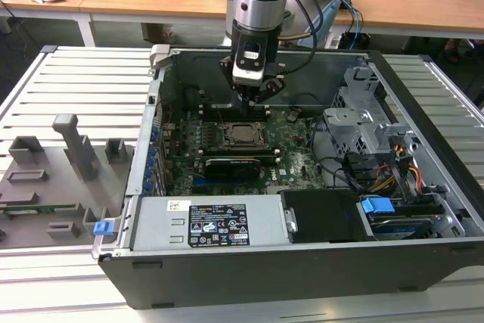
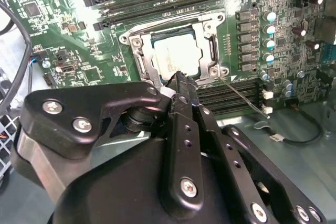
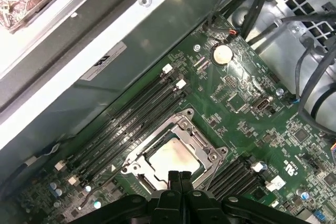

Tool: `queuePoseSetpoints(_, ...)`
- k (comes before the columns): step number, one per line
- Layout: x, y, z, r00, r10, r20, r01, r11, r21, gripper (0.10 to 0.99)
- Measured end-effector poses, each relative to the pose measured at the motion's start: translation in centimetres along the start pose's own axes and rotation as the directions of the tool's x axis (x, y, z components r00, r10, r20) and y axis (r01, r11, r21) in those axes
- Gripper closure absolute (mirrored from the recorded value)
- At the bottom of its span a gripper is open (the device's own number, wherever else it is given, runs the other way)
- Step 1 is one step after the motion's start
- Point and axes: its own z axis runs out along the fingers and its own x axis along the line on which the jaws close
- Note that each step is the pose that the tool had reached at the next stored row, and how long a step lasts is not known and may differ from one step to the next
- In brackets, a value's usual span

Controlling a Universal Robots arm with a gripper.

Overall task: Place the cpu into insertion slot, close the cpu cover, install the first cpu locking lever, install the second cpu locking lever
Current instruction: 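Install the first cpu locking lever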

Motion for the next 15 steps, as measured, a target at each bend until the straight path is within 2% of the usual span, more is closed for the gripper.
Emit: queuePoseSetpoints(15, 0.0, 0.0, 0.0, 0.9957, -0.092, 0.0005, 0.092, 0.9957, 0.0, 0.976)
